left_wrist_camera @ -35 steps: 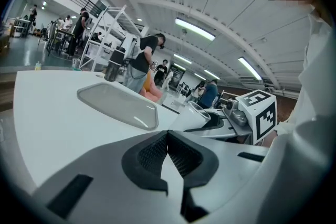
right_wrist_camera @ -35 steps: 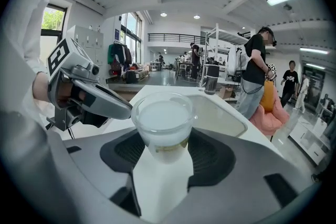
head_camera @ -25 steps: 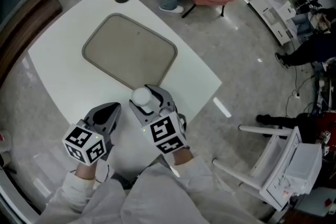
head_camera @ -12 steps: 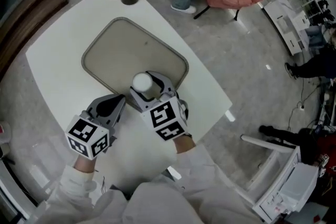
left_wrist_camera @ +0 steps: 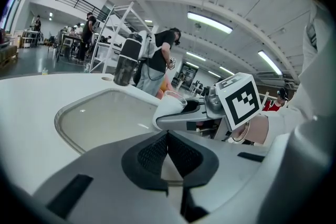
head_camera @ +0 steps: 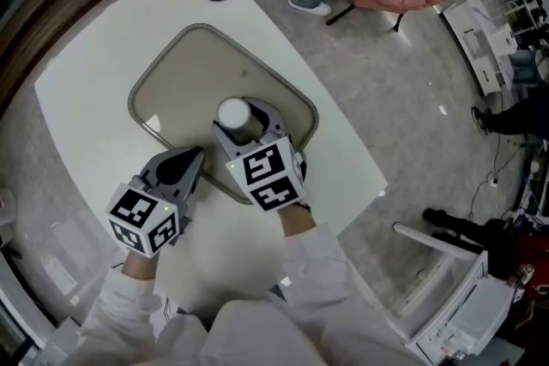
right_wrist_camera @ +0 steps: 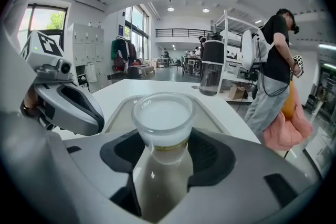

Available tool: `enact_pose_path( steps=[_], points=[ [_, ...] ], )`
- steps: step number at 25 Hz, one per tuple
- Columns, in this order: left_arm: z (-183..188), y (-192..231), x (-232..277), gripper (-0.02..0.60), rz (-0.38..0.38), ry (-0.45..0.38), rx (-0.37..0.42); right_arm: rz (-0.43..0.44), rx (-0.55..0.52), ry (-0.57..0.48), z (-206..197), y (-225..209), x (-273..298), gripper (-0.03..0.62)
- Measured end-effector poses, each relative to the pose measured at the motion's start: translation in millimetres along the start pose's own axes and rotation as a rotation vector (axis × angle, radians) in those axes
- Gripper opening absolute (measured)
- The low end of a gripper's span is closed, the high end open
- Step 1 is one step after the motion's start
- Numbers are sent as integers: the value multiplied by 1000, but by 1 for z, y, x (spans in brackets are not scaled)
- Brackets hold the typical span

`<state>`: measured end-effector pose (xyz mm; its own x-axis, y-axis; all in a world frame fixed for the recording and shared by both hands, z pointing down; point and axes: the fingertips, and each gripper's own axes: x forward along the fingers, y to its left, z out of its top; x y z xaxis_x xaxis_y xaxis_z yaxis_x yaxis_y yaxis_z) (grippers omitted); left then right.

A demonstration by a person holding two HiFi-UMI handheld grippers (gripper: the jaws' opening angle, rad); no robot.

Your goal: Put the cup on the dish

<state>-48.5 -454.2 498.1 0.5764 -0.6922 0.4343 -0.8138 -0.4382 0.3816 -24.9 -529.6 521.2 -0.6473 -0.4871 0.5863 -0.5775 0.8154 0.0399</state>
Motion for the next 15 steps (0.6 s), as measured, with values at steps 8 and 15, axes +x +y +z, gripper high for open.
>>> enact_pose_path(
  steps=[8,15],
  points=[
    [-3,4,3,8,8,5,-15,8,24,20,-8,-3,12,262],
    [-6,8,2,8,16,8,-32,22,51,13,-8,3,14,262]
  ],
)
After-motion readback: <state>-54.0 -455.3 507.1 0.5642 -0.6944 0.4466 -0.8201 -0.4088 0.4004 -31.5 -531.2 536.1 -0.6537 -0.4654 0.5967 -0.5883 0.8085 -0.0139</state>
